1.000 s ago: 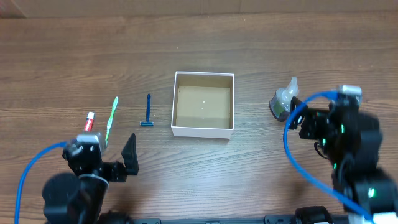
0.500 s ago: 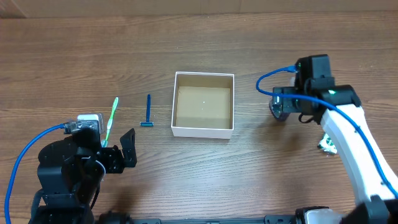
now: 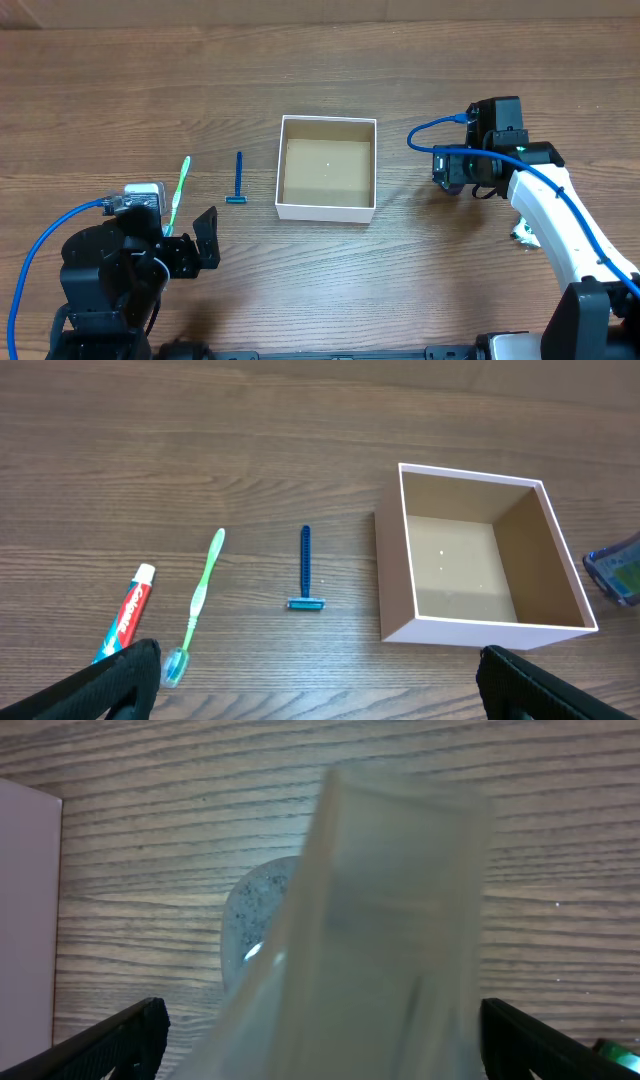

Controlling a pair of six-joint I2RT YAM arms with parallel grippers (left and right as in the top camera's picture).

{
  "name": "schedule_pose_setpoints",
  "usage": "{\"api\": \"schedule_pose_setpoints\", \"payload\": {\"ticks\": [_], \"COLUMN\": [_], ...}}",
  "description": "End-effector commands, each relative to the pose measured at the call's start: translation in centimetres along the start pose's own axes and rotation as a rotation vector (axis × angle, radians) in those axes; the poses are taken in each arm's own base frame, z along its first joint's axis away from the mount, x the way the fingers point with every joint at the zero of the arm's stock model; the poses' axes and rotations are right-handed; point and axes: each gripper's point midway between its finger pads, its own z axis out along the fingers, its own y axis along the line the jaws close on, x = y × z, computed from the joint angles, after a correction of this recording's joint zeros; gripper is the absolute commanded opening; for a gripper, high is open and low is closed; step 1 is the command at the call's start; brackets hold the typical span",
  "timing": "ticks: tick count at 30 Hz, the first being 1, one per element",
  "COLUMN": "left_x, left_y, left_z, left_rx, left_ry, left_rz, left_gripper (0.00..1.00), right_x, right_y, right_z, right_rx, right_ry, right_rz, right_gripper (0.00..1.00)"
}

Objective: Pack container
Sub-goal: 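Move the right gripper to the pump soap bottle and grasp it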

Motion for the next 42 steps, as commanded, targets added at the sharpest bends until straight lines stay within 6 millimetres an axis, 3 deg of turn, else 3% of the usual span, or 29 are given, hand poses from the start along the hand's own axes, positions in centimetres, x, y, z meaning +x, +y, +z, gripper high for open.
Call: {"api": "schedule_pose_setpoints", "payload": {"ticks": [1,8,10,14,26,29,32,33,34,38,42], "left_x": [-0.9,-0.9,-0.9,-0.9,-0.9,-0.9,-0.9,-0.9,-0.9,-0.9,-0.9], "left_y": [-0.4,-0.4,-0.4,-0.4,-0.4,-0.4,-0.4,-0.4,-0.4,-0.4,-0.4], "left_z": [-0.6,-0.6,-0.6,-0.6,-0.6,-0.6,-0.6,-0.6,-0.6,-0.6,-0.6], "left_rx": [0.015,0.014,0.014,0.015,0.015,0.015,0.015,0.015,0.015,0.015,0.015], "left_ry": [-0.029,-0.029,-0.029,-0.029,-0.029,-0.03,-0.03,-0.03,-0.03,-0.03,-0.029], "left_rz": [0.0,0.0,0.0,0.0,0.0,0.0,0.0,0.0,0.0,0.0,0.0], "left_gripper": [1.0,1.0,1.0,1.0,1.0,1.0,1.0,1.0,1.0,1.0,1.0], "right_x": [-0.2,-0.7,-0.6,-0.6,-0.6,-0.6,-0.6,-0.6,-0.6,-1.3,-1.3], "right_y": [0.0,0.0,0.0,0.0,0.0,0.0,0.0,0.0,0.0,0.1,0.1], "right_z": [0.2,0.1,0.1,0.1,0.2,0.1,0.1,0.1,0.1,0.3,0.7], "right_rx": [-0.008,-0.009,-0.009,-0.009,-0.009,-0.009,-0.008,-0.008,-0.008,-0.009,-0.009], "right_ry": [-0.01,-0.031,-0.027,-0.027,-0.026,-0.026,-0.026,-0.026,-0.028,-0.052,-0.051], "right_rz": [-0.003,-0.004,-0.022,-0.022,-0.022,-0.022,-0.022,-0.022,-0.022,-0.022,-0.022], "right_gripper": [1.0,0.91,0.77,0.58,0.45,0.31,0.32,0.44,0.63,0.71,0.72]}}
